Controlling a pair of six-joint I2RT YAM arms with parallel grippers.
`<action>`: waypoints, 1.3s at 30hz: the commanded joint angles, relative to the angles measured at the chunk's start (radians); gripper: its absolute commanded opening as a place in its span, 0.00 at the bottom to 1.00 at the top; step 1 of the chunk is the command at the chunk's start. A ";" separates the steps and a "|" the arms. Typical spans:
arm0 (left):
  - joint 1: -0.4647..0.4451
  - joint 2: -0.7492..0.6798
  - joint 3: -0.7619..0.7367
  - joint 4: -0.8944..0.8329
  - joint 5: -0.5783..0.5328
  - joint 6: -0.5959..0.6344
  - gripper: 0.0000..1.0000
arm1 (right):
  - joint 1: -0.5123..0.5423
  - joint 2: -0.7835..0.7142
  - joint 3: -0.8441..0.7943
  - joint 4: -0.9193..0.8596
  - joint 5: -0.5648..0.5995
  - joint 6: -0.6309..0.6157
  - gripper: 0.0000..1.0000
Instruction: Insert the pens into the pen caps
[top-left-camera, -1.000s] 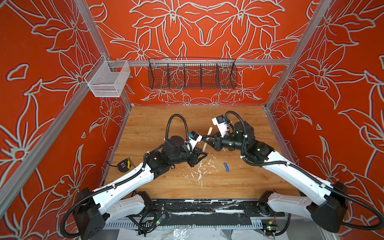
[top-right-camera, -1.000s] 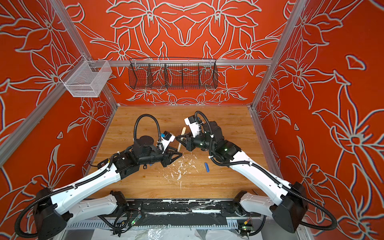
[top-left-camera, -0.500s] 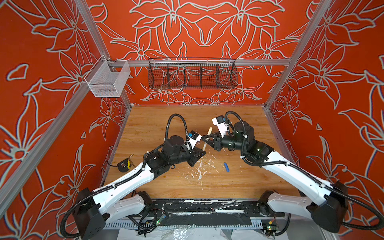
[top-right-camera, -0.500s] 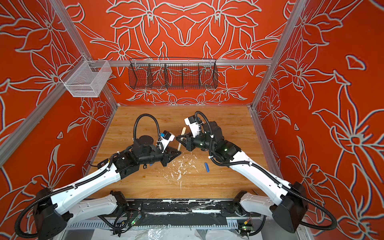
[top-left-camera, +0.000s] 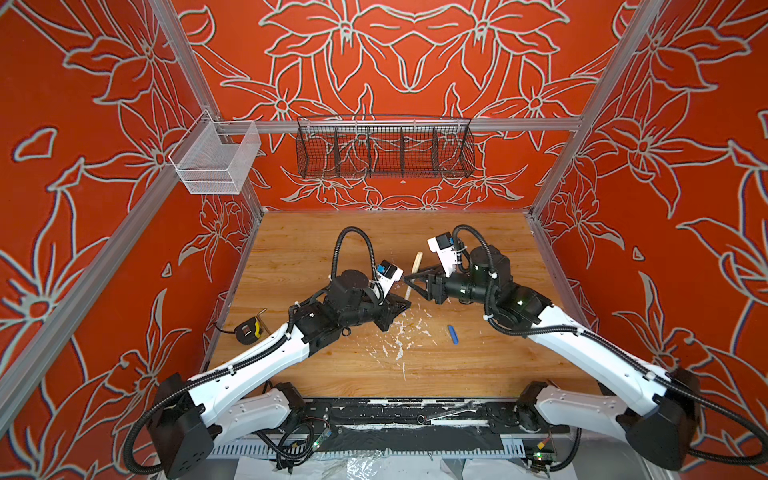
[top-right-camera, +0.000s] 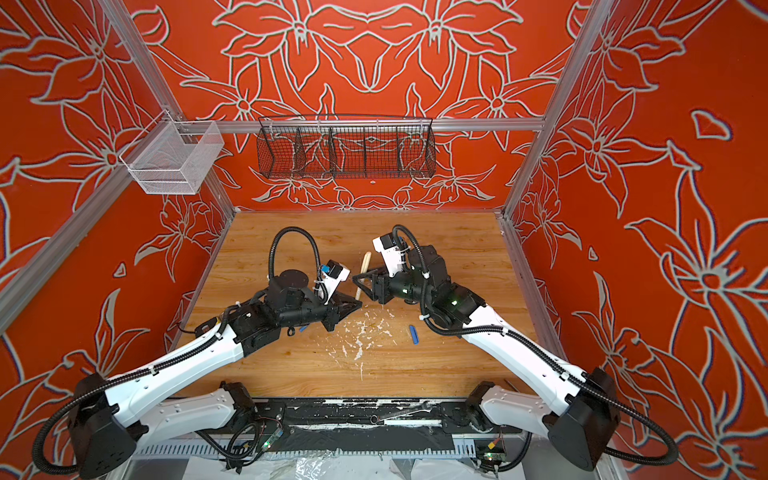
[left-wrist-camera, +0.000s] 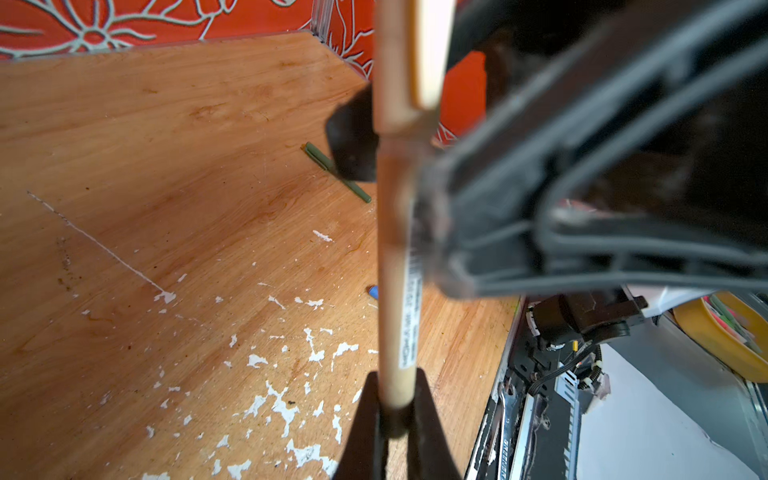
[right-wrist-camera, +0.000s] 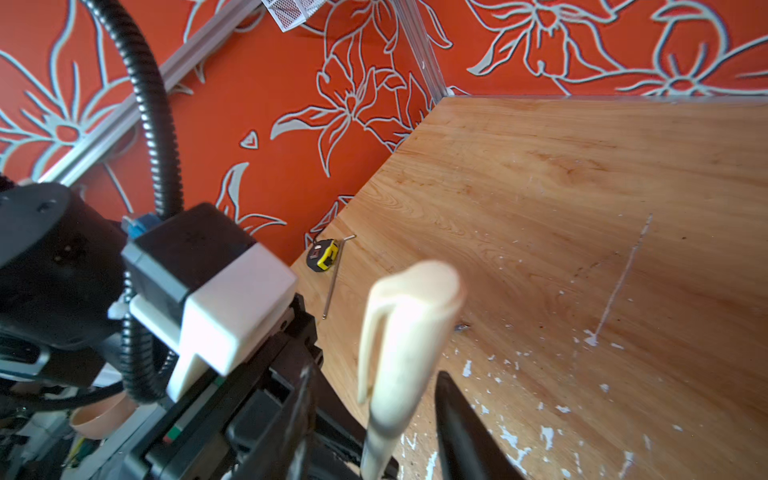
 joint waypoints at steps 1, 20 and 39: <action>0.008 0.026 0.019 0.003 0.010 -0.002 0.00 | -0.015 -0.052 -0.021 -0.067 0.045 -0.023 0.51; 0.008 0.038 -0.007 0.023 0.059 -0.013 0.00 | -0.161 -0.062 -0.003 0.029 -0.092 -0.008 0.59; 0.008 0.043 -0.010 0.028 0.092 -0.012 0.00 | -0.164 0.030 0.058 0.103 -0.159 -0.017 0.60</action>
